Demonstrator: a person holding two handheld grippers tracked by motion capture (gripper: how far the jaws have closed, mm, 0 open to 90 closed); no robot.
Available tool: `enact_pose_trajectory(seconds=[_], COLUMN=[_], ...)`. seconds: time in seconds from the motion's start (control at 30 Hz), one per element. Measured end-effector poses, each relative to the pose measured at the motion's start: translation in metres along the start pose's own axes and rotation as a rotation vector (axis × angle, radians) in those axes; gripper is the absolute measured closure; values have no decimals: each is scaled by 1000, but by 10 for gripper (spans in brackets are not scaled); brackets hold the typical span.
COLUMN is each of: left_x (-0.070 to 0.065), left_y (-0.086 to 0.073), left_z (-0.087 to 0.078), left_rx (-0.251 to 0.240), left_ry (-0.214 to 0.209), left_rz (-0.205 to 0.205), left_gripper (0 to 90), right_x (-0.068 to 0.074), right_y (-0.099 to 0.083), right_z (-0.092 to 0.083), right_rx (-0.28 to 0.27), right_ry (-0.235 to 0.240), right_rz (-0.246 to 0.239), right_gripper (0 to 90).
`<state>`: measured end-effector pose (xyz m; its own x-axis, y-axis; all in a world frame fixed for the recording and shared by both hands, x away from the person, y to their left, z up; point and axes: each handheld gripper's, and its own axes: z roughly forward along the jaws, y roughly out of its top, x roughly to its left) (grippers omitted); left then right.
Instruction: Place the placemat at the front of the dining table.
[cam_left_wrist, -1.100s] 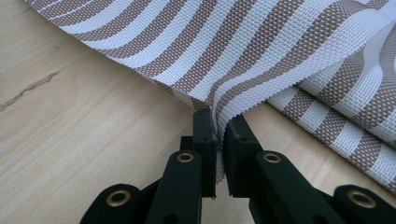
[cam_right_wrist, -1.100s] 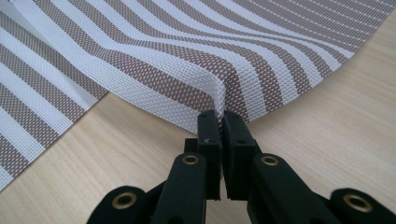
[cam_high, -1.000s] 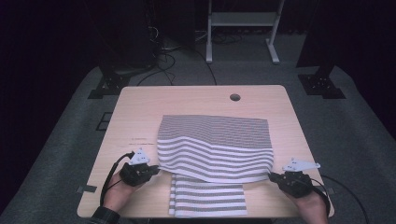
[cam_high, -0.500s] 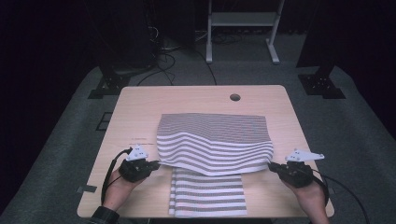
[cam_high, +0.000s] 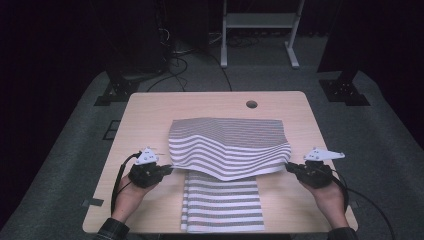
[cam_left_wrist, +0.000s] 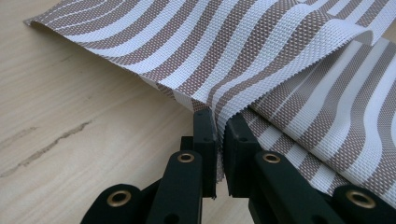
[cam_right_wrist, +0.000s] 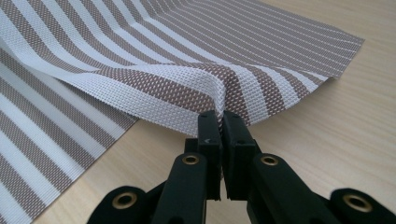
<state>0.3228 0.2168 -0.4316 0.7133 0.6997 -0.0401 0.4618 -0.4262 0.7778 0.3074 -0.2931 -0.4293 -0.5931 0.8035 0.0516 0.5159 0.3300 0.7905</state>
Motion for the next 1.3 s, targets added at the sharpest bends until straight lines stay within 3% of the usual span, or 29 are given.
enact_pose_trajectory(seconds=[0.47,0.97,1.3], left_x=[20,41,54], left_y=[20,39,47], left_z=[8,21,31], left_rx=[-55,-60,-61], left_ry=[25,49,64], left_rz=[-32,-46,-55], left_gripper=[850,850,850], right_x=[-16,-36,-44], right_y=[26,50,70], right_z=[15,40,58], right_rx=[-15,-25,20], right_ry=[-22,-33,-51], right_rz=[6,45,30], right_gripper=[871,871,871])
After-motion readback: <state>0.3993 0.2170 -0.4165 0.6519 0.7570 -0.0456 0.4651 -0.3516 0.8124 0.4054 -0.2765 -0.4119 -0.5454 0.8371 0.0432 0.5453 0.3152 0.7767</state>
